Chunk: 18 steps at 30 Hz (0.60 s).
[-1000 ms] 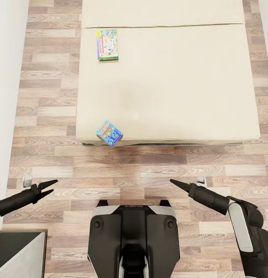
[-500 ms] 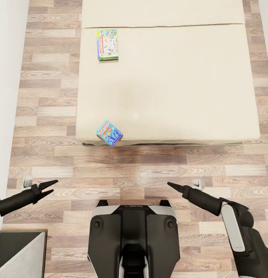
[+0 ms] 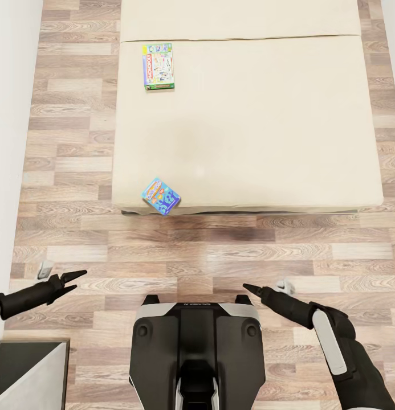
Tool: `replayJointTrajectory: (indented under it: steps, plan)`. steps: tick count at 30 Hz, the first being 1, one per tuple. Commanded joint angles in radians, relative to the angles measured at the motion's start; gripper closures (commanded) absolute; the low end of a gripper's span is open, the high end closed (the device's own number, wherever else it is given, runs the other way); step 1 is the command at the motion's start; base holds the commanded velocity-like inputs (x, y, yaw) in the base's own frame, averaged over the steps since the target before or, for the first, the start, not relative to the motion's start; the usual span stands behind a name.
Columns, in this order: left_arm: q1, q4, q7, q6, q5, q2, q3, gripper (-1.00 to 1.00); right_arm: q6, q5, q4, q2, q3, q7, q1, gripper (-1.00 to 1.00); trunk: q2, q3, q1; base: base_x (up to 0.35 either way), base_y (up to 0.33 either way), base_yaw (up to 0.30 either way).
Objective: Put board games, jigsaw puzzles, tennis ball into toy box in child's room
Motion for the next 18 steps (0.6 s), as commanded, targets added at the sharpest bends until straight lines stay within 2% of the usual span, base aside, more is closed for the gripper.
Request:
replayJointTrajectory:
  steps: [1, 10, 14, 18]
  plan:
    - [0.000, 0.000, 0.001, 0.004, -0.002, 0.000, 0.001, -1.00, 0.000, 0.003, 0.000, 0.000, -0.002, 0.005, 0.000, -1.00, -0.002, -0.001, 0.001, 0.000, 0.000, 0.000]
    - [0.000, 0.000, 0.073, 0.003, -0.003, 0.000, 0.000, -1.00, -0.020, 0.004, 0.004, 0.000, -0.002, -0.003, 0.000, -1.00, -0.002, -0.001, 0.001, 0.000, 0.000, 0.000]
    - [0.000, 0.000, 0.136, 0.003, -0.002, 0.000, 0.000, -1.00, -0.024, 0.013, 0.011, 0.000, 0.000, -0.006, 0.001, -1.00, -0.002, 0.000, 0.001, 0.000, 0.000, 0.000]
    - [0.000, 0.000, 0.172, 0.003, -0.002, -0.001, 0.000, -1.00, -0.027, 0.017, 0.014, 0.001, 0.001, -0.007, 0.001, -1.00, -0.002, 0.004, 0.001, 0.000, 0.000, 0.000]
